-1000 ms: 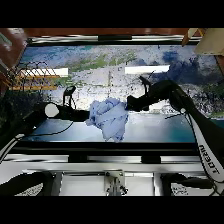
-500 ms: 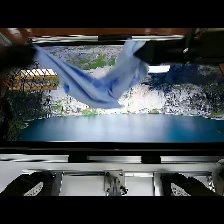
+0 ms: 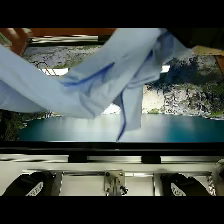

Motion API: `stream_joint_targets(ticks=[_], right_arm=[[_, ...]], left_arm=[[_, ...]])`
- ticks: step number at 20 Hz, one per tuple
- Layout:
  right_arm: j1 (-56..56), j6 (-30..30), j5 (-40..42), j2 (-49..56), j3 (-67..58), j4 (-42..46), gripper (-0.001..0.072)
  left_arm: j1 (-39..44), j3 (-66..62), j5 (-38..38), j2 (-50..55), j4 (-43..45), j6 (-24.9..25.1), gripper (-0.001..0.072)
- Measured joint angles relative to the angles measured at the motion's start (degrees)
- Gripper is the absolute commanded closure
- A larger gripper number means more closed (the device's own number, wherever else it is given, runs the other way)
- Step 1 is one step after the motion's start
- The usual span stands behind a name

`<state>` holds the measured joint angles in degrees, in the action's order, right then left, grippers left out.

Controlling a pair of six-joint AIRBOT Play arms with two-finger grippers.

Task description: Fold the shirts.

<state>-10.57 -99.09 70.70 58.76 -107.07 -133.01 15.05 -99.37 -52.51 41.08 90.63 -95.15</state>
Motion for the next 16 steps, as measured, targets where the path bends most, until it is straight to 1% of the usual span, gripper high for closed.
stream_joint_targets(ticks=[2,4,10,16], right_arm=[[0.00,0.52,2.47,0.07,-0.13,0.85,0.0638],[0.00,0.92,3.28,0.09,-0.24,1.66,0.0638],[0.00,1.36,3.87,0.09,-0.31,2.38,0.0638],[0.00,1.38,4.28,-0.63,-0.31,2.78,0.0638]], left_arm=[[0.00,0.22,-2.97,-0.24,2.10,0.00,0.0677],[0.00,0.39,-4.37,-0.31,3.56,0.00,0.0677],[0.00,0.44,-2.10,-0.74,5.03,-0.02,0.0677],[0.00,0.46,-1.64,-1.97,5.33,-0.02,0.0677]])
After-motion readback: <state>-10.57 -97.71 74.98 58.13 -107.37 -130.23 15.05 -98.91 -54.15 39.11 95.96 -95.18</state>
